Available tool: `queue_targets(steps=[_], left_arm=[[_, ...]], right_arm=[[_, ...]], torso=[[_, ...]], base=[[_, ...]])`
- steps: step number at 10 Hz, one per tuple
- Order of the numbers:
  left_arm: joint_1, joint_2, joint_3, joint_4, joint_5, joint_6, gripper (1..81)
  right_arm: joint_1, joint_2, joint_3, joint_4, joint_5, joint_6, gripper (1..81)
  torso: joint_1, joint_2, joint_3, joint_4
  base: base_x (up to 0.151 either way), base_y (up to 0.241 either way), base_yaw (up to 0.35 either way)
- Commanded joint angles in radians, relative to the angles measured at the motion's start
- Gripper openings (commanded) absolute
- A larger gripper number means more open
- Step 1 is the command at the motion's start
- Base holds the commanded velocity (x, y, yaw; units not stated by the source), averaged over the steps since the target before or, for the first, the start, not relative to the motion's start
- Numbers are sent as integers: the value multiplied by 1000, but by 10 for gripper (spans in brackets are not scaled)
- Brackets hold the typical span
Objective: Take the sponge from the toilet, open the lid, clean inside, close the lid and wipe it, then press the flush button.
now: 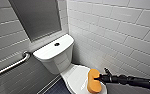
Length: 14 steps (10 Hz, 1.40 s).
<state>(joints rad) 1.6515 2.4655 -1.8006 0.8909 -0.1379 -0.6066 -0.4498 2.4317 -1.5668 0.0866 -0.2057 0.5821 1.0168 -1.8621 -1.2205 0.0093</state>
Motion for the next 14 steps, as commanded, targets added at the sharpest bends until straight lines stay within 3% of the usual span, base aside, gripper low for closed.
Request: queue_targets(steps=[1,3,8,11,14], left_arm=[[21,-25,21,16,40,1,811],[21,-25,21,16,40,1,811],[23,-28,21,13,41,-7,811],[28,-35,21,8,41,-7,811],[28,-35,21,8,41,-7,811]], right_arm=[[223,301,-384,-42,-179,15,10],[249,413,-505,-79,-179,13,10],[259,644,-772,-84,-152,15,10],[170,658,-824,-82,-83,16,10],[81,573,-776,-76,-60,16,10]], torso=[[0,0,0,0],[0,0,0,0],[2,0,-1,0],[2,0,-1,0],[2,0,-2,0]], base=[[0,0,0],[0,0,0],[0,0,0],[0,0,0],[0,0,0]])
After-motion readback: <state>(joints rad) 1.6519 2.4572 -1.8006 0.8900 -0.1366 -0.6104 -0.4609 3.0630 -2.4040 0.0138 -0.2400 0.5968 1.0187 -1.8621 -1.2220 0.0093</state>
